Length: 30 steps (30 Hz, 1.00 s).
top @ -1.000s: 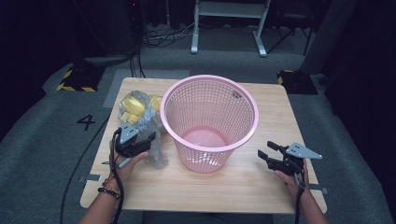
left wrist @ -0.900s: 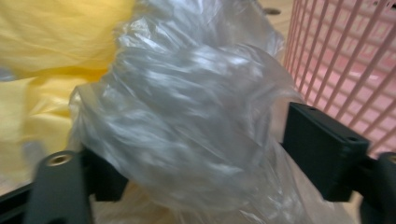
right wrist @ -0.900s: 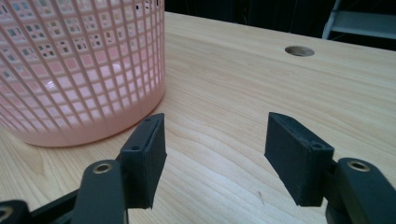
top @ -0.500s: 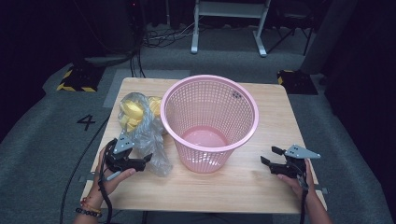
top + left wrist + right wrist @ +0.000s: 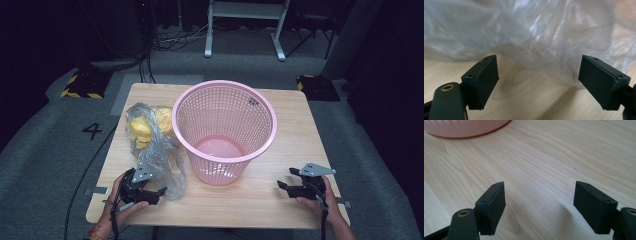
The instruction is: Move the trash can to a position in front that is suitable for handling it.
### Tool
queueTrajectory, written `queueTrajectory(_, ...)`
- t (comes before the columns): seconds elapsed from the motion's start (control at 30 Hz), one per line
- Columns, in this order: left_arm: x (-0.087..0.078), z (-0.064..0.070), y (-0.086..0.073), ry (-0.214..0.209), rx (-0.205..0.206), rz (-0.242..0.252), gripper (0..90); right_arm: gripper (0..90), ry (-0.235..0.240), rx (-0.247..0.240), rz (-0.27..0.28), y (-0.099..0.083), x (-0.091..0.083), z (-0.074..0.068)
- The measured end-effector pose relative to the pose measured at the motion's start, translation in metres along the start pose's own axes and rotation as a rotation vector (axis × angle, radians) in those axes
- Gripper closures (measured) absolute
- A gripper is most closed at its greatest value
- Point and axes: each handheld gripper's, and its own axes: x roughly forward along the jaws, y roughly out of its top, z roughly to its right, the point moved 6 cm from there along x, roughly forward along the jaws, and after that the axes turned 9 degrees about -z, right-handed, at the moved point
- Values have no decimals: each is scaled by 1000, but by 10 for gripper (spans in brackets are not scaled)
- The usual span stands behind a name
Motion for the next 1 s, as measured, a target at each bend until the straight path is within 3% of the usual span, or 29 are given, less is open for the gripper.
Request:
queueTrajectory(0.23,3,-2,-3,5,-2,47,150,242,-3,10,-31,-8,3,-1)
queueTrajectory(1.0,5,-4,0,9,-4,45,149,214,-10,19,-38,-8,4,-1)
